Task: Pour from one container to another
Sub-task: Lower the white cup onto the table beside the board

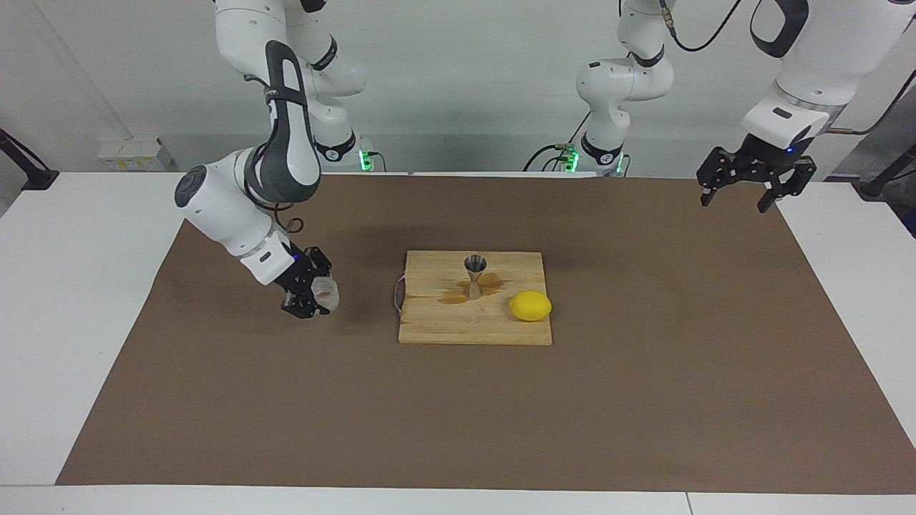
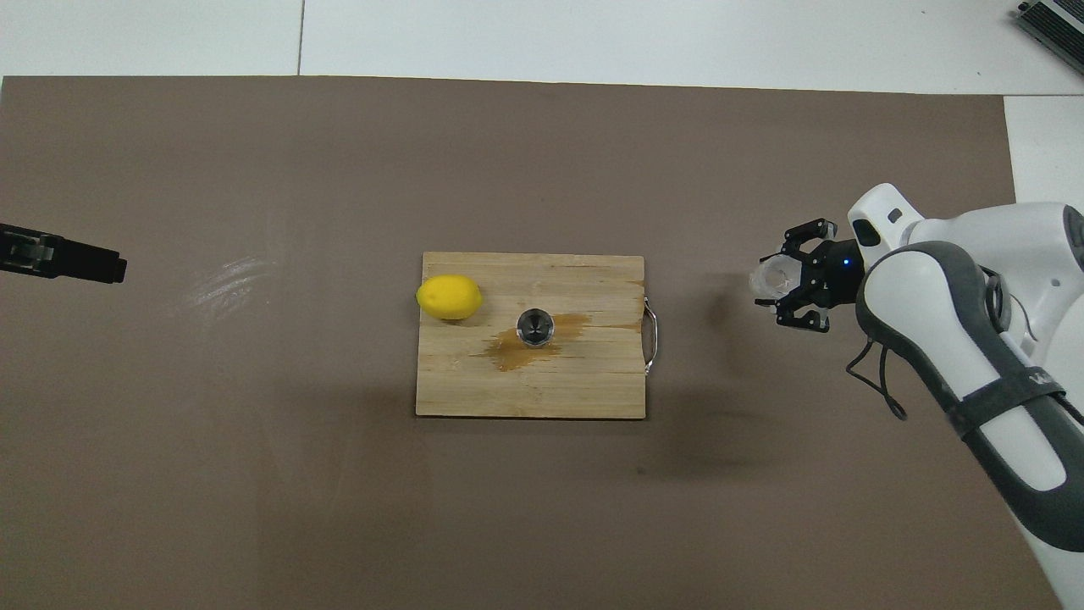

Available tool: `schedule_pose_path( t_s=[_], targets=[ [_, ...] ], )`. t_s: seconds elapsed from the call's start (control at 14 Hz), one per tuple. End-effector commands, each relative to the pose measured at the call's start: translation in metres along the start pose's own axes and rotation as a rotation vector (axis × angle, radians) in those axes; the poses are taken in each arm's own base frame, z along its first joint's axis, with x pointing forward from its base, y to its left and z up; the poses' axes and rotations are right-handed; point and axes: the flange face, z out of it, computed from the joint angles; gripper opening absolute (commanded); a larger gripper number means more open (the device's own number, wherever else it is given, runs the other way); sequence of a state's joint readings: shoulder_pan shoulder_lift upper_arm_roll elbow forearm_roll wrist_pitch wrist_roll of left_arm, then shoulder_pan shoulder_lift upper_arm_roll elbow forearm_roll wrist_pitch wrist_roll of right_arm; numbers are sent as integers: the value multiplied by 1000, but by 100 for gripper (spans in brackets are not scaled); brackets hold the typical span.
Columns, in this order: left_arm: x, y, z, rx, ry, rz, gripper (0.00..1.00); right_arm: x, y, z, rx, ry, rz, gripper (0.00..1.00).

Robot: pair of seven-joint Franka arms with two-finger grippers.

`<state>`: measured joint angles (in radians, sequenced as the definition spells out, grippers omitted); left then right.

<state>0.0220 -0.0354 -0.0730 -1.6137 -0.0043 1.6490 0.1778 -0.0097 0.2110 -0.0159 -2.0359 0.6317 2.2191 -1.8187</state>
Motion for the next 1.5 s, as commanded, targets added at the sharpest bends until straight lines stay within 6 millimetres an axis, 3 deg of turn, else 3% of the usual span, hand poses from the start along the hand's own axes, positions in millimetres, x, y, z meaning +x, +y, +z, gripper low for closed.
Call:
schedule_pose_path(
  t_s=[0.0, 0.43, 0.93, 1.21, 1.35, 1.42],
  targets=[
    [2, 0, 2, -11, -6, 16, 100, -28, -8, 5, -17, 54, -19, 58],
    [2, 1, 1, -10, 0, 16, 100, -92, -7, 22, -32, 144, -66, 60],
    [3, 0, 2, -11, -3, 14, 100, -103, -19, 39, -20, 173, -49, 71],
    [3, 1, 2, -10, 0, 16, 100, -103, -20, 40, -19, 172, -45, 86],
    [3, 1, 1, -10, 2, 14, 100, -99, -20, 36, -25, 172, -48, 100],
    [3, 1, 1, -10, 3, 14, 100, -92, -19, 33, -29, 173, -54, 100]
  ],
)
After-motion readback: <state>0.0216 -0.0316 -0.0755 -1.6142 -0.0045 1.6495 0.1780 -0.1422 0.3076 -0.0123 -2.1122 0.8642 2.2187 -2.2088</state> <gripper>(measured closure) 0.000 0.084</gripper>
